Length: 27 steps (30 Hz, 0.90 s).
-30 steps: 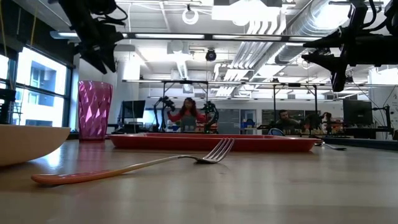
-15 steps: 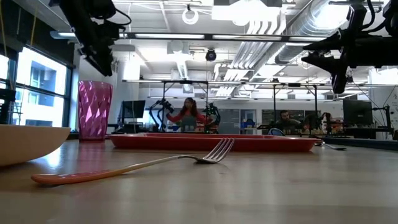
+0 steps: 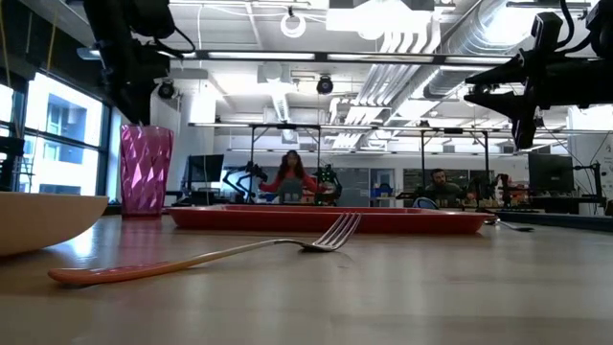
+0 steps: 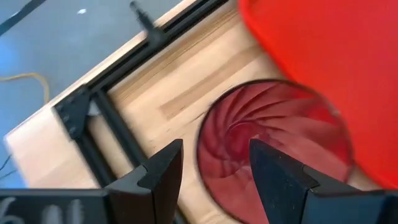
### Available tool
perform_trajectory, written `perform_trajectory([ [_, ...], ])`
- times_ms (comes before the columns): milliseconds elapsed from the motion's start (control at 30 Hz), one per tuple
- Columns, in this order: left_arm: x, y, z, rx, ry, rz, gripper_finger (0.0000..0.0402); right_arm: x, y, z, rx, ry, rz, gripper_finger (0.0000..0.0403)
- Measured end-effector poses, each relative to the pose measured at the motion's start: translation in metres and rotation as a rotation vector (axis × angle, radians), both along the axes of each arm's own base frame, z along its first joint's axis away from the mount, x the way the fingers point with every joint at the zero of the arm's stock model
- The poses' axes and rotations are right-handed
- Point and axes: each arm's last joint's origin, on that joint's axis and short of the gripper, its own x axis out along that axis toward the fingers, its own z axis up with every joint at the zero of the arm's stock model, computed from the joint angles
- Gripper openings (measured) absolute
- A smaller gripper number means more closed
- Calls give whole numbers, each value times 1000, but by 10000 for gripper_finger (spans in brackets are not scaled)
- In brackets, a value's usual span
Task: Pick and place plate/cup/fork/spoon on tray
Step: Put the pink cup to the top left side of the red serving tray
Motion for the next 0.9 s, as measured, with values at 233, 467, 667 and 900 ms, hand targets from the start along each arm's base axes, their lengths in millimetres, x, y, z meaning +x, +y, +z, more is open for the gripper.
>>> perform_trajectory([
  [233,-2,0,0,8,-6,98,174,0,0,0,0,0,1,110],
  [467,-2,-1,-1,-11,-51,198,174,0,0,0,0,0,1,110],
  [667,-4,-2,-2,-34,-54,239,174,0,0,0,0,0,1,110],
  [900,1,3,-10,-92,-16,242,174,0,0,0,0,-1,1,110],
])
